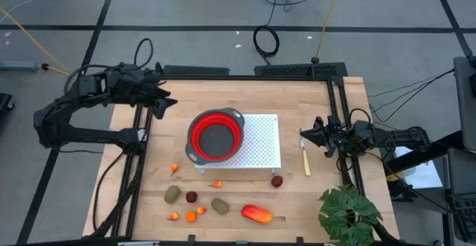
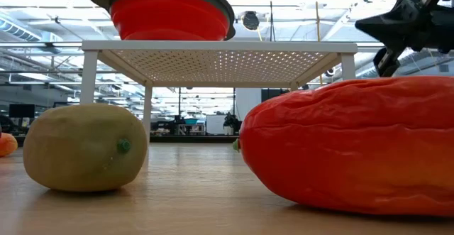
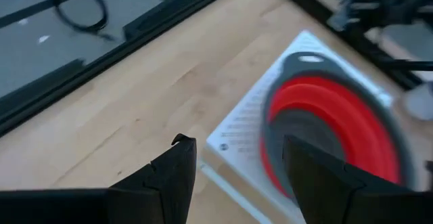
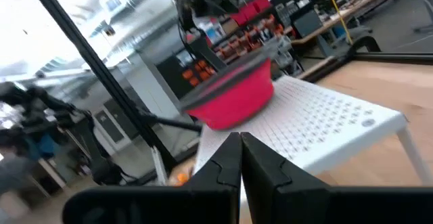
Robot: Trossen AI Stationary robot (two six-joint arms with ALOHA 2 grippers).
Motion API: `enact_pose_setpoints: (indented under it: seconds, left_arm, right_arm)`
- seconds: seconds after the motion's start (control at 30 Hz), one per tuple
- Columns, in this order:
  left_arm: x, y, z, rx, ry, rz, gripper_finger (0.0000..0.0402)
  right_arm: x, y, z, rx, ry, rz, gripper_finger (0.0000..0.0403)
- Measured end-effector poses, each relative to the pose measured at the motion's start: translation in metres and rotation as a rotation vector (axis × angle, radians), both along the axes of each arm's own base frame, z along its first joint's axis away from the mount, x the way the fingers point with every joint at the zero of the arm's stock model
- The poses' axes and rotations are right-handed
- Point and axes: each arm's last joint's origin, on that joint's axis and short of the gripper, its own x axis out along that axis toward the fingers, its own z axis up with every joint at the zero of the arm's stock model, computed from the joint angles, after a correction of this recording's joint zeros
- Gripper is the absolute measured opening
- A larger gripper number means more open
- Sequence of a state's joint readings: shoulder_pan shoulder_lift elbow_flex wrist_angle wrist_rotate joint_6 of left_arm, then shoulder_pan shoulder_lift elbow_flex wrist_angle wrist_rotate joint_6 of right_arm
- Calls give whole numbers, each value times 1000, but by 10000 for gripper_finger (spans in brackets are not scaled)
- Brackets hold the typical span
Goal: Pick & Place Fruit
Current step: Put the orange mango into the red strainer bowl on the shelf
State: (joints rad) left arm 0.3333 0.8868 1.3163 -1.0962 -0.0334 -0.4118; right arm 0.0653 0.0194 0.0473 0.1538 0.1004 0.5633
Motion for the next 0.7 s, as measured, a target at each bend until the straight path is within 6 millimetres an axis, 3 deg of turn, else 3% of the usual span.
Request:
enact_pose_setpoints:
  seconds: [0.1, 0.2, 0.37, 0.57, 0.7]
  left_arm:
    - [-4, -5, 1, 13, -21, -24, 216]
    - [-4, -9, -4, 32, -64, -38, 216]
    - [5, -13, -26, 60, -184, -119, 216]
    - [10, -16, -58, 55, -215, -153, 216]
    - [8, -18, -68, 56, -235, -164, 216]
  right_arm:
    - [2, 0, -2, -35, 38, -4, 0]
    - [4, 0, 12, -59, 45, -6, 0]
    - [15, 1, 27, -70, 117, -4, 0]
    - [36, 5, 58, -126, 166, 61, 0]
    - [56, 8, 82, -176, 184, 126, 0]
